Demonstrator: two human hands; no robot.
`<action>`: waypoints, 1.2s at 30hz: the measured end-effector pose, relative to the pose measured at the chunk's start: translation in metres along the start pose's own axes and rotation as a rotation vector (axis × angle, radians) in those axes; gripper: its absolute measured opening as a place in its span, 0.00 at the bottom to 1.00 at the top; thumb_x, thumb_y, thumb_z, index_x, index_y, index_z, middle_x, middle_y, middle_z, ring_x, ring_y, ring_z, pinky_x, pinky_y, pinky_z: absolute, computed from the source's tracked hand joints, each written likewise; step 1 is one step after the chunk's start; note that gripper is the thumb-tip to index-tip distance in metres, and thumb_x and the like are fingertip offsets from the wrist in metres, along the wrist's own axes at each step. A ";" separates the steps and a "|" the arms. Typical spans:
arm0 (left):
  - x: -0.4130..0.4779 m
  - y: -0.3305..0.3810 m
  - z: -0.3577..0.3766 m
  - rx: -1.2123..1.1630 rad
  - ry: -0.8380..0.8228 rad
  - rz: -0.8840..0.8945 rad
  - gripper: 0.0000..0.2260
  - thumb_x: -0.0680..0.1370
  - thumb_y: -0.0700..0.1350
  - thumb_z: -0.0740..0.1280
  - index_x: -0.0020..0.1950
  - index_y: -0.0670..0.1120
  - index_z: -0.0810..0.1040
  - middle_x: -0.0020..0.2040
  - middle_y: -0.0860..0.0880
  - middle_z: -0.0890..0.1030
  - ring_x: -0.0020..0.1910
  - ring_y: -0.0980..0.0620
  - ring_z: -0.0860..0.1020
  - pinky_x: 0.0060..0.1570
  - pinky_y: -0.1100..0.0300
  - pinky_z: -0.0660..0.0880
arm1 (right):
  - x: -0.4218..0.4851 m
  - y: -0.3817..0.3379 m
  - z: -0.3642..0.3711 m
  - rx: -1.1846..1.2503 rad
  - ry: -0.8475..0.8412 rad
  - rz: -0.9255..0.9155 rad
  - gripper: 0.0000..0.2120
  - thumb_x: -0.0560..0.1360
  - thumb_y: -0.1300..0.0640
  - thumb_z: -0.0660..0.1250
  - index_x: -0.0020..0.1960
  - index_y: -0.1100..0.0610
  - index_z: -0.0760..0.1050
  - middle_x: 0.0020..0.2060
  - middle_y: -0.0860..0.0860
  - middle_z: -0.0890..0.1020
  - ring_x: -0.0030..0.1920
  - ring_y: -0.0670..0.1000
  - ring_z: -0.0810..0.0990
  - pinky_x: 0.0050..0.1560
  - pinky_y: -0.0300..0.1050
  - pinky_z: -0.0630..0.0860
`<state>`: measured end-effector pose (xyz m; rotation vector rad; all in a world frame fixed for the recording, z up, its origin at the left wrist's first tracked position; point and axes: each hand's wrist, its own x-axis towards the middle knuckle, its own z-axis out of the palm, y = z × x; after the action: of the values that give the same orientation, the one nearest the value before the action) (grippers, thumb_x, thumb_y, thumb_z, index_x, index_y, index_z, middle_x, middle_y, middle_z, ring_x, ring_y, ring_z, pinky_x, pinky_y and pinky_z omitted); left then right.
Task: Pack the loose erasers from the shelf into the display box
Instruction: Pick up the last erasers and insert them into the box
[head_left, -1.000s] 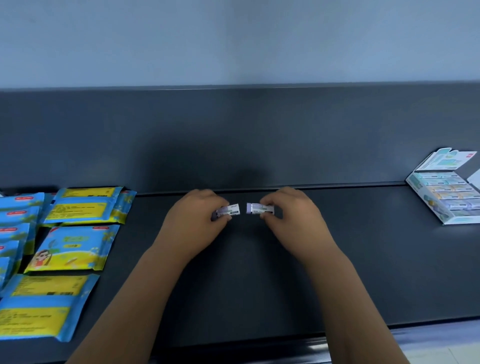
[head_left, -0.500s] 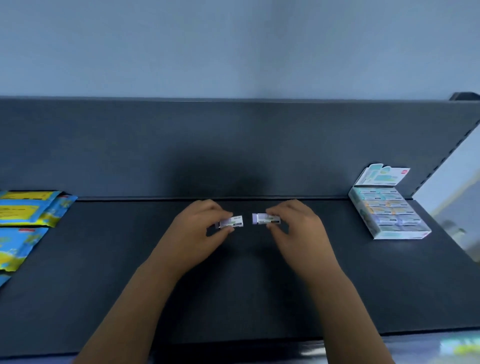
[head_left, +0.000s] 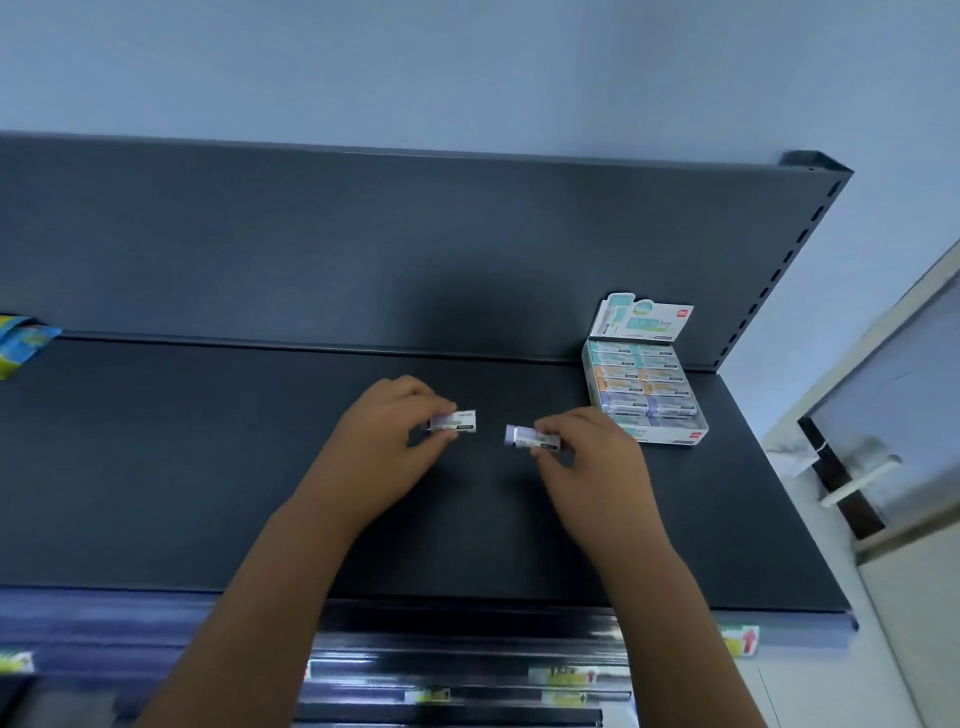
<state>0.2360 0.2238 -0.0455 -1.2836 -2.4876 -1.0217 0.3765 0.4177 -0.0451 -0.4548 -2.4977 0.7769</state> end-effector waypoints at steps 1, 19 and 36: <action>0.001 0.004 0.002 -0.011 -0.006 -0.012 0.10 0.76 0.47 0.73 0.58 0.50 0.84 0.50 0.59 0.78 0.50 0.56 0.75 0.53 0.61 0.73 | 0.000 0.003 -0.002 0.002 0.003 0.003 0.10 0.72 0.62 0.72 0.52 0.53 0.83 0.46 0.45 0.79 0.47 0.45 0.76 0.50 0.40 0.73; 0.056 0.036 0.045 -0.299 -0.036 -0.096 0.10 0.74 0.43 0.76 0.54 0.52 0.86 0.45 0.56 0.80 0.47 0.55 0.81 0.50 0.62 0.77 | 0.028 0.051 -0.030 0.057 0.132 0.016 0.10 0.73 0.62 0.74 0.54 0.54 0.83 0.48 0.44 0.81 0.50 0.44 0.77 0.54 0.32 0.71; 0.113 0.099 0.115 -0.175 -0.245 -0.021 0.12 0.73 0.42 0.77 0.55 0.52 0.85 0.50 0.59 0.80 0.50 0.60 0.79 0.53 0.58 0.77 | 0.052 0.141 -0.095 -0.021 0.015 0.138 0.12 0.72 0.60 0.74 0.55 0.53 0.84 0.48 0.45 0.80 0.43 0.43 0.77 0.47 0.26 0.68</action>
<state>0.2605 0.4112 -0.0346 -1.5200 -2.6421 -1.1745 0.4081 0.5925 -0.0430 -0.6433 -2.4826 0.7974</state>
